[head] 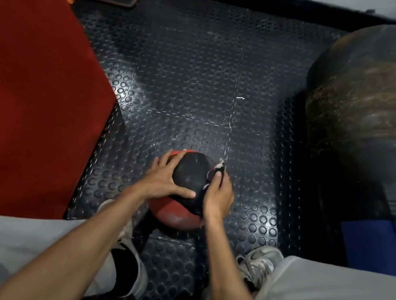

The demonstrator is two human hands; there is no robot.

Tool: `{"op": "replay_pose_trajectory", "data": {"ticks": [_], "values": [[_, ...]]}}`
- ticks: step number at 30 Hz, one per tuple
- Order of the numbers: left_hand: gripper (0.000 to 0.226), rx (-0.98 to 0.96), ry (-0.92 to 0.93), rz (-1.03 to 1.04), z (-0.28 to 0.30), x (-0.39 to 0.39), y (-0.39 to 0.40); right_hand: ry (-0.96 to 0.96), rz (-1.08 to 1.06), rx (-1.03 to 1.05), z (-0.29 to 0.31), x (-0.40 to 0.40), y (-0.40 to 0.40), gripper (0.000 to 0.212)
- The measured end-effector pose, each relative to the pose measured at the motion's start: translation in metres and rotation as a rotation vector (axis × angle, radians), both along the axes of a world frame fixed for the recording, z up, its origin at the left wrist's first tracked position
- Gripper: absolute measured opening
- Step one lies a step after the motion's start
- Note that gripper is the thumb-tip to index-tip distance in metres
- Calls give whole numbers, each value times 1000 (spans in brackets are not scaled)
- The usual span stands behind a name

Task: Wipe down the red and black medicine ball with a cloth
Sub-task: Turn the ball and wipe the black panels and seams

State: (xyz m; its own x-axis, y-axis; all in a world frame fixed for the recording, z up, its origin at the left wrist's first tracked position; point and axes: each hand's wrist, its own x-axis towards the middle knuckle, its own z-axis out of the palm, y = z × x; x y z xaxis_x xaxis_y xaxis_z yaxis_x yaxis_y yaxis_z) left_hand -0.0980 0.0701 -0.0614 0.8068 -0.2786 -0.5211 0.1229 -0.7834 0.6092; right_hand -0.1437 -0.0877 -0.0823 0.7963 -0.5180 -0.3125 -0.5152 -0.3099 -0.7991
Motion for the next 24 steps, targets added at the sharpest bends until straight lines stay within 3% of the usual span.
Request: {"op": "replay_pose_trajectory", "data": {"ticks": [2, 7, 9, 13, 16, 19, 22, 24], "values": [[136, -1, -3, -105, 7, 19, -1, -101, -25, -78, -5, -27, 17, 60], [123, -99, 137, 60, 8, 35, 7, -150, 0, -93, -3, -33, 33, 65], [119, -142, 162, 36, 9, 39, 9, -173, 103, -87, -5, -2, 16, 59], [109, -161, 76, 106, 3, 33, 3, 3, 258, -49, 3, 79, -25, 40], [101, -189, 74, 234, 1, 38, 4, -154, 262, -100, 17, 55, 12, 37], [101, -202, 104, 206, 2, 43, 12, -293, 335, -169, 13, 29, 12, 37], [97, -157, 88, 225, 4, 37, 3, -158, 336, -120, 10, 82, -14, 30], [98, -101, 89, 260, 11, 39, -14, -114, 269, -217, 9, 94, -17, 29]]}}
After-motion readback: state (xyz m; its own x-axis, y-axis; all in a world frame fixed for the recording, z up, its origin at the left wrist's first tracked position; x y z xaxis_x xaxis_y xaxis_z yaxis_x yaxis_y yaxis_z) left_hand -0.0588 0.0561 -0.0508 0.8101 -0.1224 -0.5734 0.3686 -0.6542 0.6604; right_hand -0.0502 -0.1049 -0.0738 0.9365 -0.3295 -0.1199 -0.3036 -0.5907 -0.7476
